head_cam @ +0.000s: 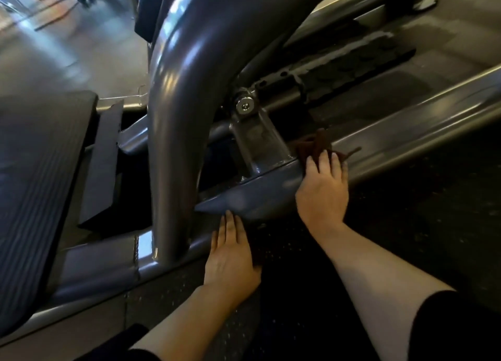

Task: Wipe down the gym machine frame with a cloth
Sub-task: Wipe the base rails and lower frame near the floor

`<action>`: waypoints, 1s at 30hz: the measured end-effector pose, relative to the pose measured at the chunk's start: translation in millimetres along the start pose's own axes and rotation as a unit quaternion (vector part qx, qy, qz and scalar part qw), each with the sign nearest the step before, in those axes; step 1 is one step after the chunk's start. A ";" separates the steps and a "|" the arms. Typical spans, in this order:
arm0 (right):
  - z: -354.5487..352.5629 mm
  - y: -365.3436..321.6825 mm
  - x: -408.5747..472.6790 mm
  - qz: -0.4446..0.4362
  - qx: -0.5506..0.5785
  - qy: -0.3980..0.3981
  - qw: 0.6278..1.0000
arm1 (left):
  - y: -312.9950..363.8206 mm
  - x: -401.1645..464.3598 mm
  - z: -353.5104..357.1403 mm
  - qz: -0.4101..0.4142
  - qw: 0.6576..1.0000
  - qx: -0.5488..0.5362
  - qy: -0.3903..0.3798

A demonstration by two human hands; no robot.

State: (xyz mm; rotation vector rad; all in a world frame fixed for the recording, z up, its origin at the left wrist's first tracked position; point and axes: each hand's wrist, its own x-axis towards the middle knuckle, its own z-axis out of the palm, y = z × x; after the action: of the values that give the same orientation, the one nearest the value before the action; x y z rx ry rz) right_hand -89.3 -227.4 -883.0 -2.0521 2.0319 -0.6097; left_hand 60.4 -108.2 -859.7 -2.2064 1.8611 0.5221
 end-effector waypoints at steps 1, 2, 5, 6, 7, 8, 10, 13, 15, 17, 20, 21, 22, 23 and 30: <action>3.3 -10.5 -6.8 -0.007 0.007 -0.002 1.000 | -1.6 1.2 -0.5 0.002 1.000 0.004 -0.001; 7.4 -22.1 -14.1 -0.037 0.014 -0.017 0.999 | -4.0 2.2 -0.7 0.006 1.000 0.008 0.001; 22.3 -56.4 -34.3 -0.171 0.050 -0.083 0.981 | -7.7 5.6 1.4 0.020 0.999 0.006 0.025; 27.0 -64.5 -39.8 -0.203 0.063 -0.102 0.972 | -7.5 5.9 4.1 0.021 0.999 0.001 0.031; 30.0 -68.9 -43.1 -0.229 0.075 -0.116 0.963 | -5.8 5.5 7.0 0.020 0.999 -0.002 0.036; 32.1 -69.5 -43.7 -0.251 0.082 -0.129 0.956 | -2.7 4.8 9.4 0.013 0.999 -0.005 0.042; 29.0 -58.9 -35.1 -0.278 0.059 -0.136 0.949 | 6.9 5.1 11.0 0.003 0.998 -0.011 0.062; 13.2 -16.2 -8.0 -0.225 0.033 -0.108 0.968 | 29.1 13.8 6.4 0.045 0.995 -0.027 0.087; -1.1 22.9 15.1 -0.159 0.020 -0.083 0.984 | 46.9 25.2 2.7 0.087 0.992 -0.023 0.086; -16.8 64.2 39.1 -0.098 -0.010 -0.049 0.994 | 65.0 38.1 0.3 0.115 0.990 -0.022 0.082; -39.3 123.1 69.6 0.015 -0.022 -0.002 1.000 | 97.7 55.4 -5.0 0.138 0.986 -0.040 0.081; -43.9 135.9 75.3 0.049 -0.022 0.013 0.998 | 108.6 60.9 -7.1 0.142 0.986 -0.045 0.080; -46.3 142.8 78.7 0.077 -0.020 0.024 0.997 | 119.1 66.7 -8.7 0.143 0.985 -0.049 0.079; -47.2 142.4 79.4 0.095 -0.018 0.029 0.995 | 129.1 72.0 -10.7 0.140 0.986 -0.053 0.078; -18.5 90.1 61.3 -0.167 0.034 -0.083 0.982 | 169.1 106.6 -21.6 0.087 0.992 -0.064 0.066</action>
State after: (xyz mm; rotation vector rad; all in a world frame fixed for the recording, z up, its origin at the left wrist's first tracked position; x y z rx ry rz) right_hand -180.4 -288.9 -894.2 -2.3355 1.5672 -0.5304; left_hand -87.6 -243.9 -870.7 -2.2184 2.1599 0.5530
